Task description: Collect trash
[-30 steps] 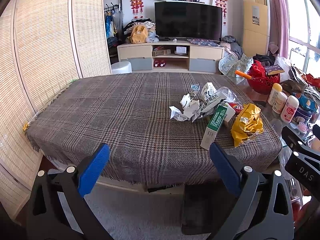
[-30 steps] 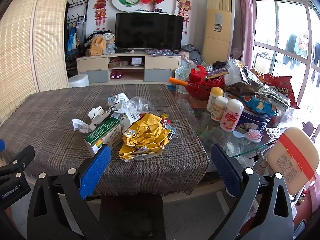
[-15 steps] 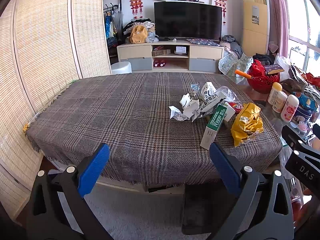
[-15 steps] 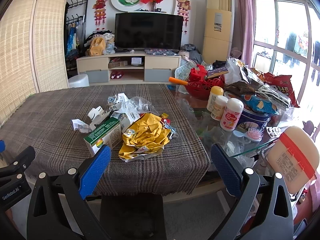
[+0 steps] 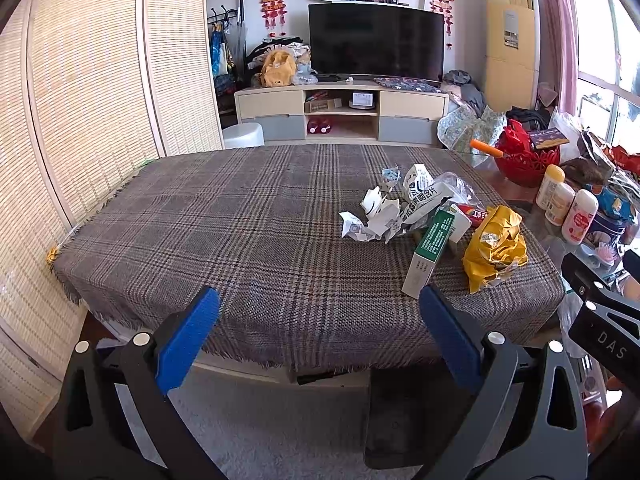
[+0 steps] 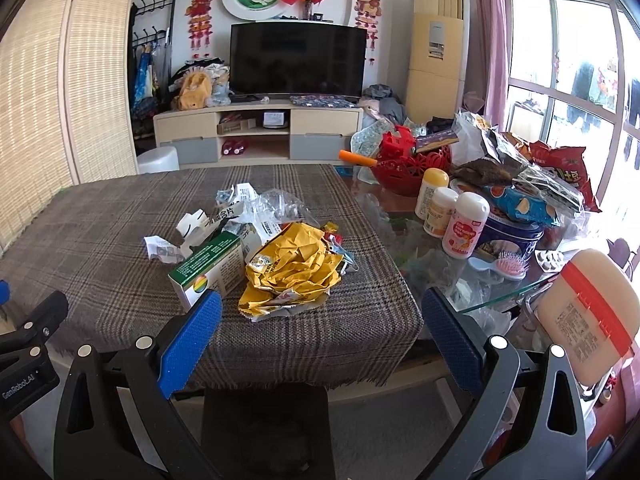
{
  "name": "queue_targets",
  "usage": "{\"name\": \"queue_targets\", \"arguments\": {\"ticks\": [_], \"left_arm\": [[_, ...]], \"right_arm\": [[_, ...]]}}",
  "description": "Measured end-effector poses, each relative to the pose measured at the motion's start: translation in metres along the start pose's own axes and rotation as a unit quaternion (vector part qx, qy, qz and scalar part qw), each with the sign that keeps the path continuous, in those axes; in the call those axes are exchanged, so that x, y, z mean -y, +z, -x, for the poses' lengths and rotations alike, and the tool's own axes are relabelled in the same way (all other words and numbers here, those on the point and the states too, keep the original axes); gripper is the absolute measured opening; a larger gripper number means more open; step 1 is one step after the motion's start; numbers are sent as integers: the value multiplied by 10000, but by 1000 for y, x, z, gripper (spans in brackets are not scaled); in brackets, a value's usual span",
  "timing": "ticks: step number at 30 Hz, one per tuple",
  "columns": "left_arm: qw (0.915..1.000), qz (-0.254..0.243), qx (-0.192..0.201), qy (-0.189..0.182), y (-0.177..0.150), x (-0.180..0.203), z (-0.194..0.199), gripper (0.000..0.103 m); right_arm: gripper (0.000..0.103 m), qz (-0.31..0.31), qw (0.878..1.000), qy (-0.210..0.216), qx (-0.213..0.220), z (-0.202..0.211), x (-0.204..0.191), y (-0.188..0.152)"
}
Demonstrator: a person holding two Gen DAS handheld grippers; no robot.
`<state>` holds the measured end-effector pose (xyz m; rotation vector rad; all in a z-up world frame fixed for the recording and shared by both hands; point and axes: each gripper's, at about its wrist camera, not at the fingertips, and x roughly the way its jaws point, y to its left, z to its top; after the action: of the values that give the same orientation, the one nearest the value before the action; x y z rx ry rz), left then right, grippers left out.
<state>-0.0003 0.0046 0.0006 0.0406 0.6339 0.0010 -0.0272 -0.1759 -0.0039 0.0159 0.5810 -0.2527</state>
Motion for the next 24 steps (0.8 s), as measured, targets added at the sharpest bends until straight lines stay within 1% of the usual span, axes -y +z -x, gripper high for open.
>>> {"name": "queue_targets", "arguments": {"ticks": [11, 19, 22, 24], "left_arm": [[10000, -21, -31, 8, 0, 0, -2, 95], [9996, -85, -256, -66, -3, 2, -9, 95], [9990, -153, -382, -178, -5, 5, -15, 95], [9983, -201, -440, -318, -7, 8, -20, 95]], "right_arm": [[100, -27, 10000, -30, -63, -3, 2, -1], [100, -172, 9993, 67, -325, -13, 14, -4], [100, -221, 9987, 23, -469, -19, 19, -6], [100, -222, 9980, -58, -586, -25, 21, -9]]}}
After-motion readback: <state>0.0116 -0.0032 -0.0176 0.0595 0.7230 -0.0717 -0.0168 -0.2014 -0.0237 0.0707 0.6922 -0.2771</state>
